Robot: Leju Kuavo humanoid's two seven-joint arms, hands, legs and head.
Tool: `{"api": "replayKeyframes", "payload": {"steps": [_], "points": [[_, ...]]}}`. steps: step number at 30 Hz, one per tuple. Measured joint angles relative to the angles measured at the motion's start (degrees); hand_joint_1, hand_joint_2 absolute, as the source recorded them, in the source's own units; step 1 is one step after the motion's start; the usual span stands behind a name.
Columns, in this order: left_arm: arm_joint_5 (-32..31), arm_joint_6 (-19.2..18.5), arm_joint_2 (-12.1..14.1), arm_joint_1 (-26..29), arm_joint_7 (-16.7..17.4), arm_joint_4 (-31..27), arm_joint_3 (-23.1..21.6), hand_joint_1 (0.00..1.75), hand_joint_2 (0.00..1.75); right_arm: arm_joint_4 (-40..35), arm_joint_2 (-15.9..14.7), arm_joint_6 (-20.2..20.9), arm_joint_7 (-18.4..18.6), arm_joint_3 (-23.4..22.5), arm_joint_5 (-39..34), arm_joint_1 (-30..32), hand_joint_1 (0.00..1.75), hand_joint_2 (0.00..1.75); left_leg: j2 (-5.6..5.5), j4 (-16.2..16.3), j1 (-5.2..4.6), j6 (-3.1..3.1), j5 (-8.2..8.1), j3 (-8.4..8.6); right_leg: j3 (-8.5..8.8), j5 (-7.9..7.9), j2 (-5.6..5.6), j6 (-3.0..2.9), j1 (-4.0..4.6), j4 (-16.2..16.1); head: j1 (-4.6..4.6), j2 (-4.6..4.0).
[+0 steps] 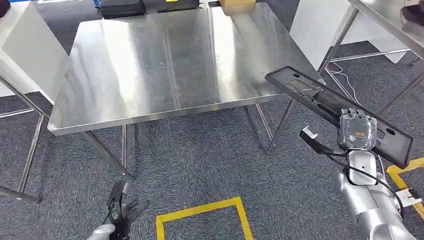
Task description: Take the parts from the cabinet and place them on the table.
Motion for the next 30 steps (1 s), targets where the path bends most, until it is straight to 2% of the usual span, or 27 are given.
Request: {"api": "replayKeyframes", "payload": {"steps": [1, 2, 3, 5, 6, 7, 8, 9, 10, 11, 12, 14, 15, 17, 23, 27, 28, 29, 30], "points": [[0.0, 0.1, 0.0, 0.0, 0.0, 0.0, 0.0, 0.00, 1.75, 0.0, 0.1, 0.0, 0.0, 0.0, 0.0, -0.2, 1.75, 1.75, 0.97, 0.5, 0.07, -0.19, -0.57, -0.38, 0.16, 0.04, -0.38, -0.35, -0.16, -0.1, 0.15, 0.00], [-0.1, 0.1, -0.1, -0.1, 0.0, 0.0, 0.0, 0.00, 1.75, -0.1, 0.1, 0.0, 0.0, 0.0, 0.0, -0.2, 1.75, 1.75, 3.56, 2.7, -0.20, -0.53, -2.19, -1.41, 0.27, -0.07, -0.80, -1.33, -0.02, -0.1, -0.49, 0.00], [-0.1, 0.1, 0.0, -0.3, 0.0, 0.0, 0.0, 0.00, 1.75, -0.1, 0.1, 0.0, 0.1, 0.0, 0.0, -0.1, 1.75, 1.75, 5.06, 6.6, 0.01, -0.84, -4.16, -3.20, 0.29, -0.13, -1.16, -1.72, 0.14, -0.1, -0.94, 0.00], [-0.2, 0.3, -0.1, -0.3, 0.1, 0.1, 0.0, 0.00, 1.75, -0.1, 0.1, 0.0, 0.1, 0.0, 0.0, 0.0, 1.75, 1.75, 6.27, 15.5, 0.24, -1.15, -7.74, -7.61, 0.28, -0.30, -2.20, -1.98, 0.53, -0.1, -0.96, 0.00], [-0.5, 0.3, -0.1, -0.3, 0.2, 0.1, 0.0, 0.00, 1.75, -0.1, 0.1, 0.0, 0.1, 0.0, 0.0, 0.1, 1.75, 1.75, 6.40, 17.7, 0.33, -1.20, -8.00, -8.72, 0.30, -0.34, -2.69, -2.03, 0.61, -0.1, -0.96, 0.00], [-0.5, 0.3, -0.1, -0.3, 0.4, 0.2, 0.0, 0.00, 1.75, -0.1, 0.2, 0.0, 0.2, 0.0, 0.0, 0.2, 1.75, 1.75, 6.44, 17.0, 0.35, -1.15, -7.04, -8.49, 0.36, -0.36, -3.18, -2.04, 0.69, -0.1, -0.96, 0.00], [-0.6, 0.4, -0.1, -0.4, 0.3, 0.2, 0.0, 0.00, 1.75, -0.1, 0.2, 0.0, 0.2, 0.1, 0.0, 0.3, 1.75, 1.75, 6.51, 13.7, 0.35, -0.98, -4.97, -6.90, 0.41, -0.41, -3.67, -2.08, 0.76, -0.1, -1.01, 0.00], [-0.6, 0.4, -0.1, -0.4, 0.4, 0.2, 0.0, 0.00, 1.75, -0.1, 0.2, 0.0, 0.2, 0.1, 0.0, 0.3, 1.75, 1.75, 6.95, 8.8, 0.31, -0.67, -2.63, -4.34, 0.49, -0.43, -4.11, -2.07, 0.82, -0.1, -0.98, 0.00], [-0.7, 0.4, -0.1, -0.6, 0.4, 0.2, 0.0, 0.00, 1.75, -0.2, 0.2, 0.0, 0.2, 0.1, 0.0, 0.3, 1.75, 1.75, 8.38, 3.7, 0.14, -0.22, -0.68, -1.52, 0.59, -0.48, -4.43, -2.10, 0.96, -0.1, -1.03, 0.00], [-0.9, 0.4, -0.1, -1.1, 0.4, 0.2, 0.0, 0.00, 1.75, -0.2, 0.2, 0.0, 0.2, 0.1, 0.0, 0.3, 1.75, 1.75, 10.36, 0.8, -0.44, 0.03, -1.35, -0.01, 0.54, -0.62, -4.90, -1.89, 1.29, -0.1, -0.90, 0.00], [-1.0, 0.4, -0.1, -1.3, 0.5, 0.2, 0.0, 0.00, 1.75, -0.3, 0.1, 0.0, 0.1, 0.0, -0.1, 0.2, 1.75, 1.75, 9.67, 0.6, -0.55, 0.21, -1.05, 0.24, 0.29, -0.71, -5.15, -1.72, 1.74, 0.0, -0.87, 0.00], [-1.0, 0.3, -0.1, -1.4, 0.6, 0.2, 0.0, 0.00, 1.75, -0.4, 0.2, 0.0, -0.1, 0.0, -0.2, 0.3, 1.75, 1.75, 8.83, 0.5, -0.76, 0.48, -0.86, 0.19, 0.56, -0.64, -5.92, -1.56, 1.71, -0.2, -0.74, 0.02], [-1.0, 0.2, -0.2, -1.4, 0.7, 0.3, 0.0, 0.00, 1.75, -0.4, 0.2, 0.0, -0.1, 0.0, -0.2, 0.4, 1.75, 1.75, 8.76, 0.3, -0.69, 0.14, -0.47, 0.40, 0.36, -0.89, -5.87, -1.79, 2.37, 0.0, -0.79, 0.00], [-1.0, 0.0, -0.3, -1.4, 0.7, 0.3, 0.0, 0.00, 1.75, -0.5, 0.2, 0.0, -0.2, 0.0, 0.0, 0.4, 1.75, 1.75, 8.39, 0.3, -1.09, 0.24, -0.55, 0.37, 0.55, -0.84, -6.11, -1.71, 2.17, -0.1, -0.70, 0.00], [-1.0, -0.3, -0.3, -1.4, 0.7, 0.3, 0.0, 0.00, 1.75, -0.5, 0.1, 0.0, -0.2, -0.1, 0.0, 0.4, 1.75, 1.75, 8.43, 0.3, -1.23, 0.55, -0.66, 0.33, 0.77, -0.50, -6.09, -1.11, 2.01, -0.7, -0.70, 0.00], [-0.9, -1.4, -0.3, -1.4, 0.3, 0.3, 0.0, 0.00, 1.75, -0.5, 0.1, 0.0, -0.2, -0.3, 0.0, 0.5, 1.75, 1.75, 8.43, 0.3, -1.30, 0.71, -0.66, 0.32, 0.78, -0.44, -6.08, -1.00, 1.93, -0.7, -0.70, 0.00], [-0.8, -1.6, -0.2, -1.4, 0.3, 0.3, 0.0, 0.00, 1.75, -0.5, 0.2, 0.0, -0.3, -0.3, 0.0, 0.5, 1.75, 1.75, 8.35, 0.6, -1.65, 1.15, -0.95, -0.08, 1.12, -0.18, -6.20, -0.52, 1.50, -1.1, -0.74, 0.00], [-0.8, -1.6, 0.0, -1.4, 0.2, 0.3, 0.0, 0.00, 1.75, -0.5, 0.2, 0.0, -0.3, -0.3, 0.0, 0.5, 1.75, 1.75, 8.30, 0.4, -1.53, 1.90, -1.13, 0.10, 1.12, -0.23, -6.46, -0.13, 0.75, -1.3, -0.94, 0.00], [-0.8, -1.7, 0.0, -1.5, 0.2, 0.3, 0.0, 0.00, 1.75, -0.7, 0.3, 0.0, -0.3, -0.3, 0.0, 0.5, 1.75, 1.75, 8.27, -0.1, -1.36, 2.15, -0.94, 0.32, 1.53, -0.12, -6.65, 0.01, 1.23, -1.8, -0.83, 0.00]]}}
